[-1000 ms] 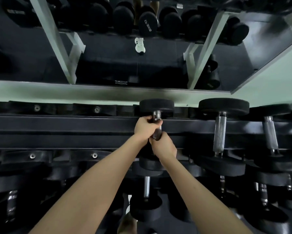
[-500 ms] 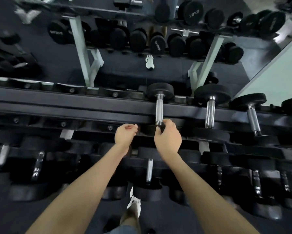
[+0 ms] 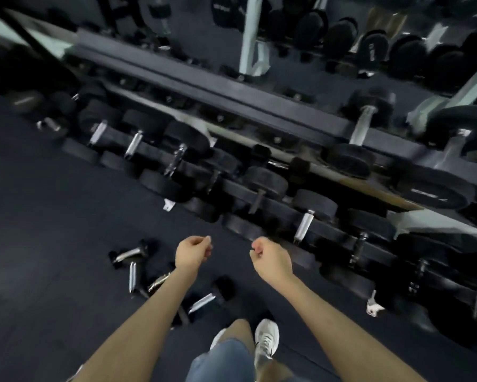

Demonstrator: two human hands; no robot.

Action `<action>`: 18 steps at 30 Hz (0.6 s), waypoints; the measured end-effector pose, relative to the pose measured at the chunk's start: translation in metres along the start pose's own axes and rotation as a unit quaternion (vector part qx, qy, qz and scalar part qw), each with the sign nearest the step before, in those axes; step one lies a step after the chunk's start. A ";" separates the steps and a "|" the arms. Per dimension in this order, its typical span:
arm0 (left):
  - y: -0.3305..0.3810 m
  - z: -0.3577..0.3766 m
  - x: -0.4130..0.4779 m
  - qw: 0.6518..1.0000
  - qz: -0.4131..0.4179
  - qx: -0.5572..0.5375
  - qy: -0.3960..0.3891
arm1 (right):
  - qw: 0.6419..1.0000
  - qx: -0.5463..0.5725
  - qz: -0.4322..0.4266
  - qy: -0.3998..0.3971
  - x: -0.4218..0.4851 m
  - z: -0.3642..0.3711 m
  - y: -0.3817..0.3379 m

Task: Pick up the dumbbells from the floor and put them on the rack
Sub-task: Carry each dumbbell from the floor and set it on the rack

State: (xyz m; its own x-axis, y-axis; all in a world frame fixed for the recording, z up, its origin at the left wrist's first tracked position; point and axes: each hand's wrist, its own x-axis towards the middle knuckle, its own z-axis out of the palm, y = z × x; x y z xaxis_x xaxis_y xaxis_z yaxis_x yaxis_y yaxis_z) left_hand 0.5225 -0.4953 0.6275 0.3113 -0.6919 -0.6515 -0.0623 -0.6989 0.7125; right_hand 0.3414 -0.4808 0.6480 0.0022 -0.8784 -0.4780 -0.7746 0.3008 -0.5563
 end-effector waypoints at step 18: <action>-0.279 -0.196 0.110 0.958 -0.279 -0.048 0.040 | 0.965 -0.193 0.058 -0.168 0.046 0.325 -0.001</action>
State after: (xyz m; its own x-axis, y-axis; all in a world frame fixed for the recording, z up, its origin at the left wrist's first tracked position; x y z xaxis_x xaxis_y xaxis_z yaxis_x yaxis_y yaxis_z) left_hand 0.7599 -0.3410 0.4079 0.3418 -0.1961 -0.9191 0.2219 -0.9335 0.2817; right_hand 0.5477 -0.4009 0.4054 0.0553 -0.6580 -0.7510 -0.9595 0.1729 -0.2222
